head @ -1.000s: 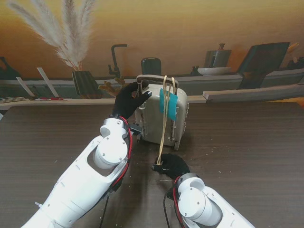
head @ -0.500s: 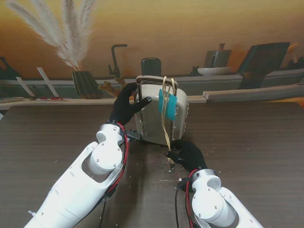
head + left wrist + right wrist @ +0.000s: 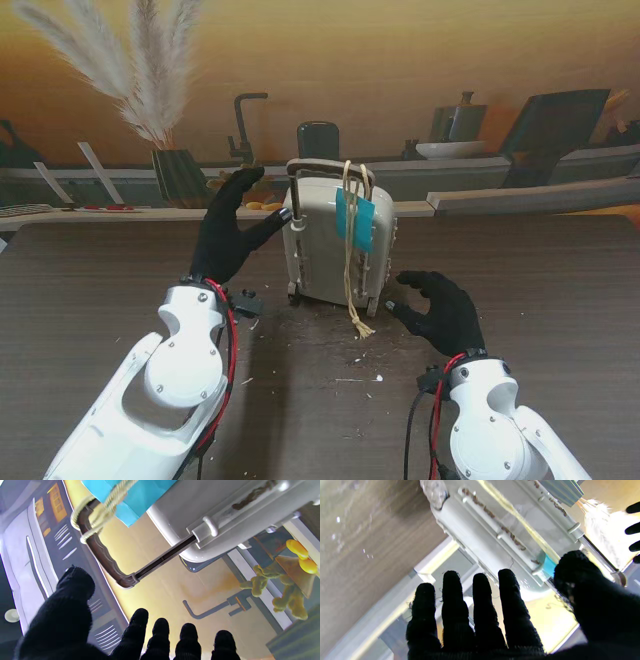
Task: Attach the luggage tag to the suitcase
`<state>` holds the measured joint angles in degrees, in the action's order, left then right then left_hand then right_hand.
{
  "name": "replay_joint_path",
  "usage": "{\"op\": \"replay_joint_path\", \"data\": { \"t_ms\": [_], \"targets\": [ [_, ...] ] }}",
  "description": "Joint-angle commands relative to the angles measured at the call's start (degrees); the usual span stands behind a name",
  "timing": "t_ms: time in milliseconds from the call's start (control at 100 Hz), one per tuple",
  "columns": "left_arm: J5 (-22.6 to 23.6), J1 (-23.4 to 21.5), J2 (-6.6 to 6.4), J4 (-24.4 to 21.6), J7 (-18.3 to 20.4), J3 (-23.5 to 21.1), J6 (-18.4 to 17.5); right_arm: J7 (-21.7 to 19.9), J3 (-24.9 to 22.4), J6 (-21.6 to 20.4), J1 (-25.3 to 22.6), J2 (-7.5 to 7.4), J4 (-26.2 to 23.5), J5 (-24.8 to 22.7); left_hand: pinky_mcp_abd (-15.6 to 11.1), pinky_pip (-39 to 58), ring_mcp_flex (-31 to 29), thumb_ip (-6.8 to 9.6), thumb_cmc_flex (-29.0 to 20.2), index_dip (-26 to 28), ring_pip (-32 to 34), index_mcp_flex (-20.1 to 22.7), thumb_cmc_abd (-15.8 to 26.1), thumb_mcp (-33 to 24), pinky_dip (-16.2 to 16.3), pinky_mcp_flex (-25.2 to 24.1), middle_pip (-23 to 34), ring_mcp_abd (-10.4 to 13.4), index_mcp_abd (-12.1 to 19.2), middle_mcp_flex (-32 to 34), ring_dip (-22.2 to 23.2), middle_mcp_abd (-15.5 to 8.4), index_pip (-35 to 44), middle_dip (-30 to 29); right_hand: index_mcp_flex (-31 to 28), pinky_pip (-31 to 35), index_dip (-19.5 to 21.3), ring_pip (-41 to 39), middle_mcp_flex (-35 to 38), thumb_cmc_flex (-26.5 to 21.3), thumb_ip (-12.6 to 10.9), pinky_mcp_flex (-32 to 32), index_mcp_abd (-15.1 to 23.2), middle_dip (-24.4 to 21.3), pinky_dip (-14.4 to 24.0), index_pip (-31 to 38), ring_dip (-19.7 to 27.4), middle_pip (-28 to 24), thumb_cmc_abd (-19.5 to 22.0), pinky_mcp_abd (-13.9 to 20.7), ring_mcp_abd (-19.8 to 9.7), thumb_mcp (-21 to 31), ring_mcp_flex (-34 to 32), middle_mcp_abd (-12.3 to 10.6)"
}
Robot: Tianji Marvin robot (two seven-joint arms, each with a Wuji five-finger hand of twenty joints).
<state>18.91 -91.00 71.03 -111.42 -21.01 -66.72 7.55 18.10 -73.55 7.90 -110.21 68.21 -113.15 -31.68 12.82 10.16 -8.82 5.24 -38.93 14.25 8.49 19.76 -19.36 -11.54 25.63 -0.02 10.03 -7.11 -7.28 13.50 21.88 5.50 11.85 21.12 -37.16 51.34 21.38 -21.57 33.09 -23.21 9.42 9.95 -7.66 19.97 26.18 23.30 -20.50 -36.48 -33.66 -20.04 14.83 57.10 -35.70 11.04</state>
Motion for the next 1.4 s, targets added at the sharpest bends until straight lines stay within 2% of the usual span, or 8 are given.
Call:
{"op": "replay_joint_path", "data": {
  "t_ms": [0,100,210,460,580,880,1040,1390],
  "targets": [
    [0.7,-3.39,-1.1,-2.68,0.88,-0.41,0.51,-0.68,-1.08,-1.07,-1.07,-1.02,-1.35,0.09,-4.96,-0.95,-0.97,0.82,-1.19,-0.95,-1.36,0.44,2.04,1.29,1.27,0.04,-0.78,1.67,-0.34,0.45,-0.63,0.09,-0.42,-1.08,1.63,-1.55,-0.77,1.66,-1.84,2.69,-1.82,-1.3,1.96,-0.86,-0.93,-0.37,1.22,1.34,1.26,2.26,-0.54,-1.9,2.17,-0.21],
    [3.96,-9.04,-2.02,-6.82,1.94,-2.17,0.4,-1.0,-3.33,-4.42,-2.75,-1.31,-1.83,-0.92,-5.0,-1.04,-1.07,0.63,-1.51,-0.99,-1.71,0.73,2.61,1.94,1.77,-0.08,-1.06,1.64,-0.55,0.53,-0.68,0.2,-0.83,-1.21,2.31,-2.98,-0.31,3.56,-2.02,3.14,-2.01,-1.79,3.09,-1.24,-1.94,-0.02,1.92,2.59,2.04,2.89,-0.85,-3.56,2.33,-0.64],
    [7.83,-15.23,-2.88,-9.51,2.33,-3.84,-2.16,-1.74,-5.71,-7.16,-4.68,-1.48,-2.08,-0.64,-5.09,-1.2,-1.57,0.54,-2.09,-0.95,-1.93,1.26,3.02,2.68,2.14,-0.11,-1.23,1.73,-0.45,1.16,-0.69,0.38,-1.21,-1.27,3.59,-5.59,-0.06,6.48,-3.22,3.57,-2.2,-3.44,4.38,-1.87,-3.31,-0.24,2.95,4.92,3.18,4.14,-1.23,-5.68,4.29,-1.14],
    [14.67,-24.22,-3.56,-8.65,-1.14,-4.42,-7.89,-0.53,-9.35,-13.66,-6.48,-1.31,0.5,-0.14,-4.71,-1.45,-2.66,0.49,-2.56,-0.19,-2.43,4.21,4.05,4.47,2.56,0.59,-1.24,1.64,1.59,4.58,-0.88,0.88,-0.75,-1.21,5.29,-10.94,0.39,11.16,-4.67,4.03,-2.49,-5.64,7.74,-2.65,-4.67,-0.5,4.32,8.42,4.57,6.51,-2.76,-8.44,6.82,-2.86],
    [16.21,-25.44,-3.66,-6.71,-2.05,-4.3,-7.32,-1.21,-10.41,-17.81,-6.45,-1.45,2.65,0.59,-4.87,-1.81,-2.09,0.51,-2.57,0.12,-3.03,3.75,4.31,5.22,2.59,0.02,-2.16,1.95,2.16,3.54,-1.15,0.41,-0.82,-1.51,6.39,-13.87,0.46,13.08,-5.6,4.37,-2.46,-7.11,8.22,-2.72,-5.28,-0.77,4.79,9.61,4.95,7.63,-3.6,-9.35,8.4,-3.58],
    [13.08,-25.74,-4.44,-3.76,3.5,-3.58,-6.26,-3.49,-11.11,-21.5,-5.47,-2.02,6.04,0.54,-5.46,-2.92,-0.49,0.57,-2.35,0.26,-4.59,1.78,5.87,7.08,2.47,-2.02,-3.76,2.52,2.24,2.12,-1.87,0.02,-2.0,-1.95,8.8,-17.87,0.42,15.86,-7.43,6.5,-2.57,-8.22,9.27,-3.54,-6.16,-1.6,5.85,12.0,7.25,9.37,-4.92,-11.98,10.19,-4.52],
    [13.48,-25.01,-4.73,-2.76,4.68,-3.56,-6.01,-6.06,-10.93,-21.77,-5.4,-2.43,6.81,1.7,-5.56,-3.09,-0.69,0.69,-2.51,0.36,-4.64,1.92,6.04,7.7,2.43,-2.1,-3.85,2.71,2.3,2.27,-1.93,-0.15,-2.12,-1.9,9.49,-19.12,0.46,16.84,-7.8,7.69,-2.89,-8.55,9.52,-4.1,-6.51,-1.71,6.37,13.07,8.69,9.92,-5.24,-11.99,10.99,-4.72],
    [12.41,-25.55,-4.71,-2.27,4.96,-4.73,-7.83,-5.72,-9.92,-21.69,-5.48,-2.35,7.1,2.35,-5.47,-3.15,-1.39,1.02,-2.96,0.56,-4.35,2.62,6.2,8.02,2.4,-1.87,-3.55,2.68,2.12,3.0,-1.79,-0.04,-1.93,-1.68,8.91,-19.56,0.65,16.73,-6.95,7.83,-2.97,-8.04,9.35,-4.18,-6.31,-1.27,6.4,13.0,8.73,9.68,-4.65,-10.52,10.11,-4.48]
  ]
}}
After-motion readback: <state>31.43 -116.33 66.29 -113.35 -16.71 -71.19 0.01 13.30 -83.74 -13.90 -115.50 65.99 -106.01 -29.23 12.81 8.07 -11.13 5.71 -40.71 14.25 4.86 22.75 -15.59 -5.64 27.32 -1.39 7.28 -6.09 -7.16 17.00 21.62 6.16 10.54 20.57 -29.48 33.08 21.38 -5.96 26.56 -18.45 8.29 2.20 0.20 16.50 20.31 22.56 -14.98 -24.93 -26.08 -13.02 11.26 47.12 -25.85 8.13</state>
